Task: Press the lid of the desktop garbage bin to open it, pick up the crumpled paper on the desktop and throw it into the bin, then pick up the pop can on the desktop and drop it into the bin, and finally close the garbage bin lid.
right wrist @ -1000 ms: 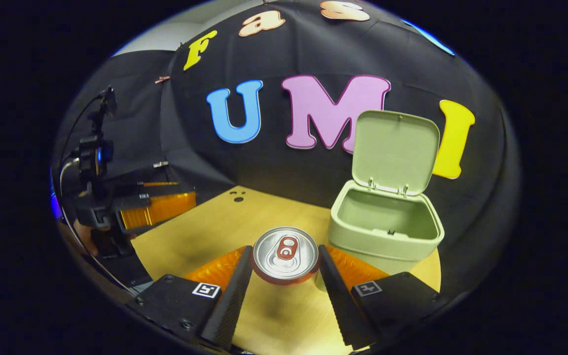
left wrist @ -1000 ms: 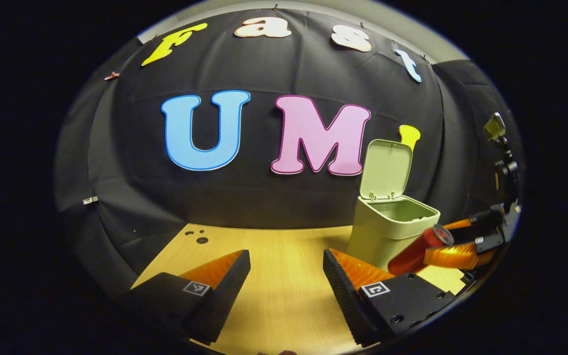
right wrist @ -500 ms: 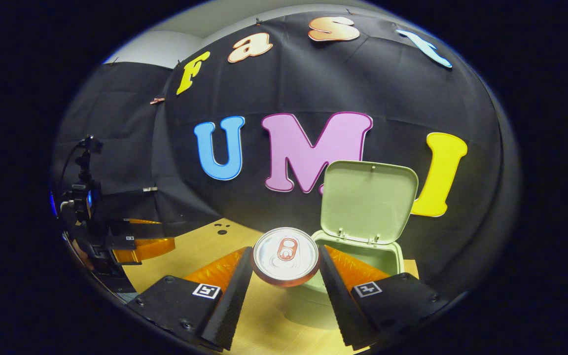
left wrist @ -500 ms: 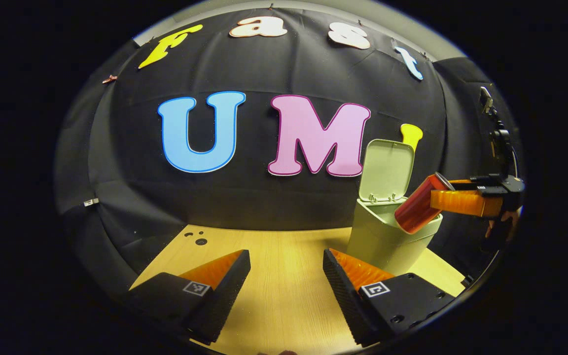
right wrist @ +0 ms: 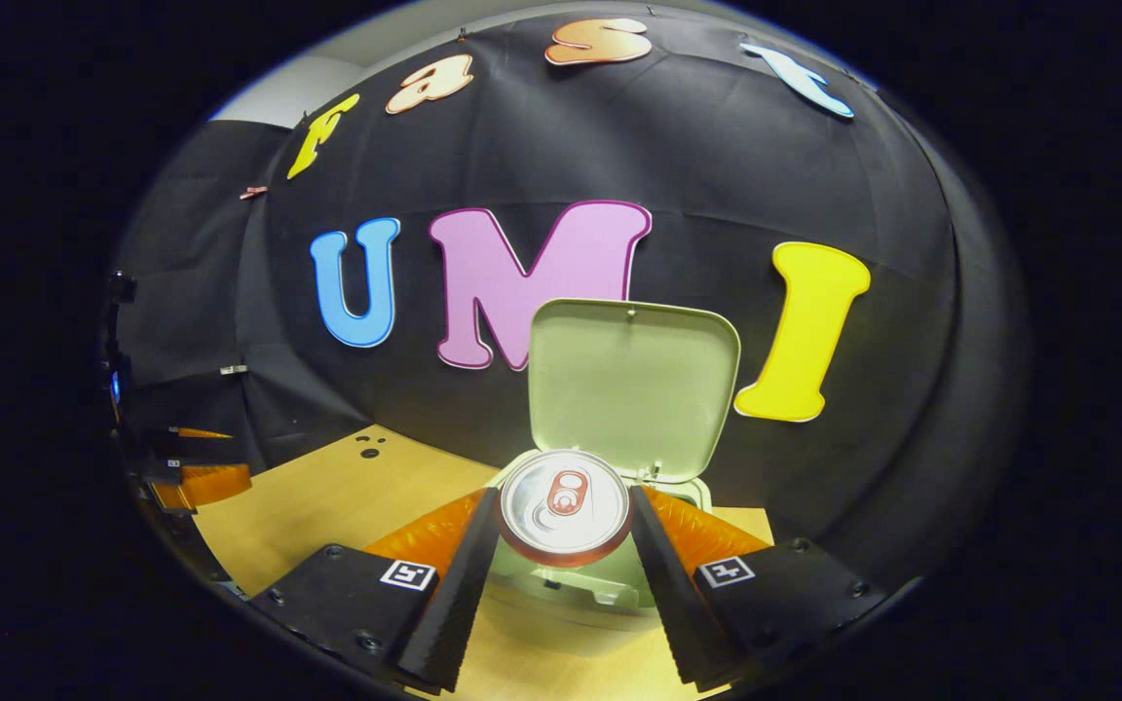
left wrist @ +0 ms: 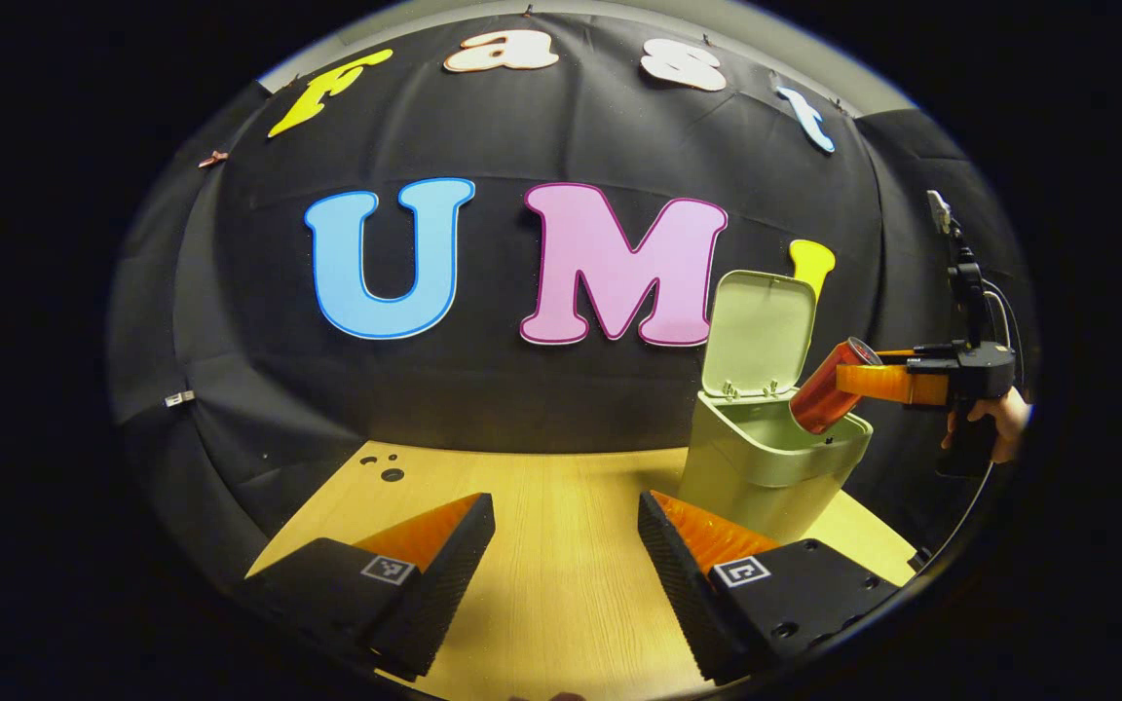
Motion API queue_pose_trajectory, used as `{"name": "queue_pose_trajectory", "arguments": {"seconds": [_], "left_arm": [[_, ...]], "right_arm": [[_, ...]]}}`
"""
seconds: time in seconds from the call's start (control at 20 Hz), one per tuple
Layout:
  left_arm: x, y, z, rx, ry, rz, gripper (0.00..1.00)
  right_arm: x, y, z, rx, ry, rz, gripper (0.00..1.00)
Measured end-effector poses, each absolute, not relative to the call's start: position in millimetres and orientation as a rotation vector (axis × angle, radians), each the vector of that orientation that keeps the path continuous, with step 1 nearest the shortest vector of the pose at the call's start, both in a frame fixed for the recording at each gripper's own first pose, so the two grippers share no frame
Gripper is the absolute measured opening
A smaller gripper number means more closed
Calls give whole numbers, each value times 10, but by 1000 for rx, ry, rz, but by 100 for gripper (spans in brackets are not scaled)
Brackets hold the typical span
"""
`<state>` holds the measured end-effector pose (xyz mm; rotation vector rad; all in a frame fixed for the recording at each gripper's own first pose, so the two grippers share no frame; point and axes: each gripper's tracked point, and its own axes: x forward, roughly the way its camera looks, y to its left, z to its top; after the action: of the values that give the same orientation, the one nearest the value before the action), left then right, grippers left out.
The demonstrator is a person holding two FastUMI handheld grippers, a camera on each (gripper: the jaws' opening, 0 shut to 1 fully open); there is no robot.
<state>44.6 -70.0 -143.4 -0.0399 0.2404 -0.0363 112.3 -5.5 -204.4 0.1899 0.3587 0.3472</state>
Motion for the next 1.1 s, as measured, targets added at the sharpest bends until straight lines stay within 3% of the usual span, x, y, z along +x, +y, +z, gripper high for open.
{"name": "queue_pose_trajectory", "arguments": {"seconds": [0.5, 1.1], "left_arm": [[408, -720, -1488, -47, 264, -15, 95], [400, -770, -1522, -50, 276, -13, 95]], "right_arm": [[1272, -189, -2776, 156, 557, 281, 82], [1290, -169, -3009, 198, 624, 285, 84]]}}
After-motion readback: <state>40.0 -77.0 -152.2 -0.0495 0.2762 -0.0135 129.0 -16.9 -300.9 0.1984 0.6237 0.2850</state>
